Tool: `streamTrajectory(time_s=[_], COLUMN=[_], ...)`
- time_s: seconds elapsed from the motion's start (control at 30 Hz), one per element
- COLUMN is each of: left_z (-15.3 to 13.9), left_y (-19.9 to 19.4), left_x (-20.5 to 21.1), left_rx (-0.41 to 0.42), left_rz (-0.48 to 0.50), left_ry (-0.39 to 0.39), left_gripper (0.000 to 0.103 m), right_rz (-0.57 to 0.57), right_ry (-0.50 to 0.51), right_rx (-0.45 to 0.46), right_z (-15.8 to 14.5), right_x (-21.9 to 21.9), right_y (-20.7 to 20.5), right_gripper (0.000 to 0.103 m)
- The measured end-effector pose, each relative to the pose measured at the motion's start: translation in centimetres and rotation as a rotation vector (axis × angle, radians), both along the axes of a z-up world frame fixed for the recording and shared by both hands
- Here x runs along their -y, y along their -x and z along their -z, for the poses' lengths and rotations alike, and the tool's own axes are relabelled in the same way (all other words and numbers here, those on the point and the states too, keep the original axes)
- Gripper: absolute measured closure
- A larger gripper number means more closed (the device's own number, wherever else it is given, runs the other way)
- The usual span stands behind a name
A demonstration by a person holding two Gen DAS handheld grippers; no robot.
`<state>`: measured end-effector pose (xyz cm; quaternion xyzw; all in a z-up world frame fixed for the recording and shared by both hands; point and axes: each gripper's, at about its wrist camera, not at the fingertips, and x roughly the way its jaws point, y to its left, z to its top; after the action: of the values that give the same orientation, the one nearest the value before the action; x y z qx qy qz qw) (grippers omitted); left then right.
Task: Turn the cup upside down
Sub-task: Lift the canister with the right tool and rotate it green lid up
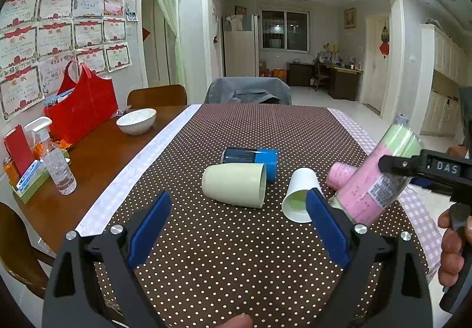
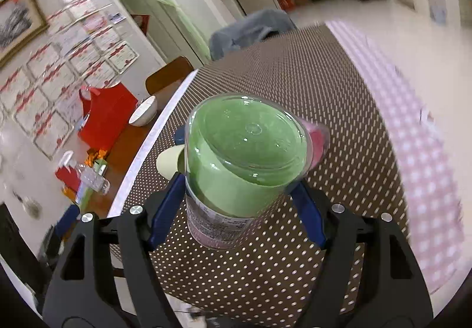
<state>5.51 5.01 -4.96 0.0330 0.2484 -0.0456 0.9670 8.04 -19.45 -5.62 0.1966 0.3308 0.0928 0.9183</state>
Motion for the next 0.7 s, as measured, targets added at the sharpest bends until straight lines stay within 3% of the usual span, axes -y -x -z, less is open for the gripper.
streamTrajectory(time_s=[0.3, 0.7], left_z=[-0.7, -1.1], left_y=[0.7, 1.1], left_x=[0.8, 1.1], left_rx=[0.013, 0.018], left_rz=[-0.005, -0.019], left_ry=[-0.004, 0.005], left_gripper=[0.012, 0.012], right_rz=[-0.046, -0.095], right_ry=[0.276, 0.403], right_rx=[0.183, 0.298], right_z=[-3.0, -4.2], right_x=[-2.7, -3.8], right_y=[2.6, 4.7], right_gripper=[0.032, 0.032])
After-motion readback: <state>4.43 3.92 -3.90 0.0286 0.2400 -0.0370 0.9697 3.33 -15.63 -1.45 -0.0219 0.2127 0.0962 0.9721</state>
